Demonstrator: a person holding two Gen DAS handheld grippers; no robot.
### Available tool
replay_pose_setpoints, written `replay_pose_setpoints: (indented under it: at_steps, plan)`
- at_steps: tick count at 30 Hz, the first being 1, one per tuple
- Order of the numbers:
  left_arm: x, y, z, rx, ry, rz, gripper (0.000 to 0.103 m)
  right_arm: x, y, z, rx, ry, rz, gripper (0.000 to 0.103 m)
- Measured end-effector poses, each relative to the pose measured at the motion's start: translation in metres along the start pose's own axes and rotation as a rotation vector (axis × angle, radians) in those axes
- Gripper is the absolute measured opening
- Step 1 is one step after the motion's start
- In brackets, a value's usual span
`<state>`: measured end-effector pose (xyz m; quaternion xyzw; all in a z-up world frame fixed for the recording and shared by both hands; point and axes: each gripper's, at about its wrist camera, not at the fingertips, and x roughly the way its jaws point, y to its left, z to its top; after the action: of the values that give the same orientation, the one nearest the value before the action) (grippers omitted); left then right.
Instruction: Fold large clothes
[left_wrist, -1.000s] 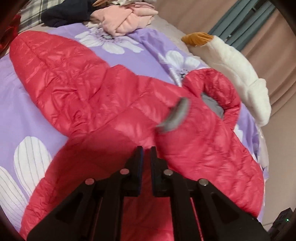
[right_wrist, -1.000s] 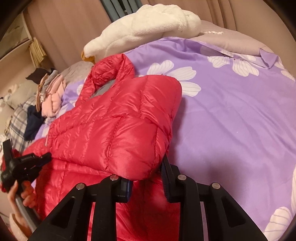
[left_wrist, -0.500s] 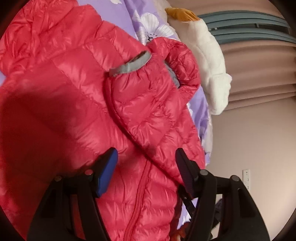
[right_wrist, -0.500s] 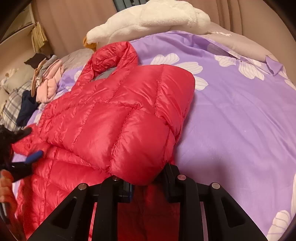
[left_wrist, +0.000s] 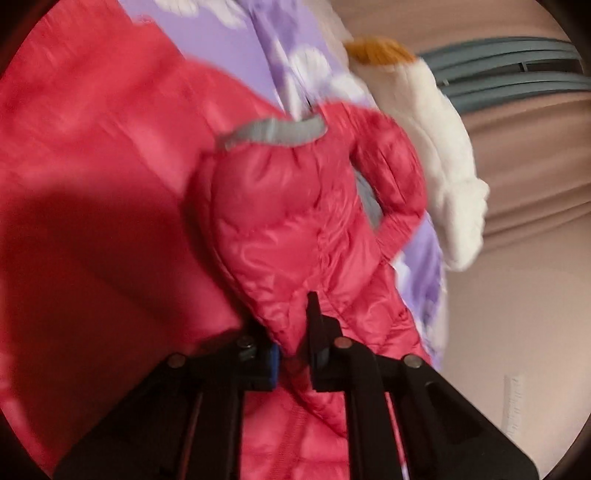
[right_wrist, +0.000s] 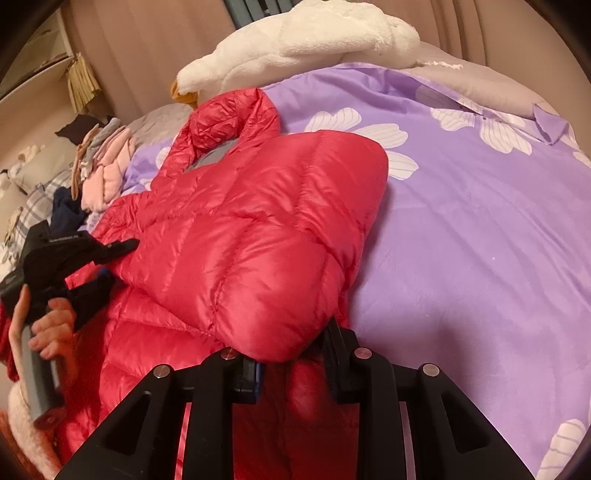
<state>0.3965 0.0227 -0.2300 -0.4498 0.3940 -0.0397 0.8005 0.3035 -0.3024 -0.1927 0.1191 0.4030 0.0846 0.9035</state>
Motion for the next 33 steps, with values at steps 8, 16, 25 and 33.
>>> replay_pose_setpoints:
  at_steps: [8,16,25,33]
  plan:
    - [-0.028,0.006,-0.018,0.142,-0.072,0.138,0.011,0.0,0.003,-0.002,0.017,0.013,-0.009,0.027]
    - [-0.04,0.007,-0.013,0.097,0.004,0.158,0.014,-0.037,0.002,0.005,0.039,0.0,0.052,0.016]
    - [-0.067,0.033,-0.014,0.055,0.049,0.186,0.021,-0.052,0.012,0.003,0.046,0.007,0.104,0.015]
    - [-0.109,0.022,-0.011,0.062,0.024,0.274,0.036,-0.046,0.005,-0.01,0.107,0.074,0.088,0.015]
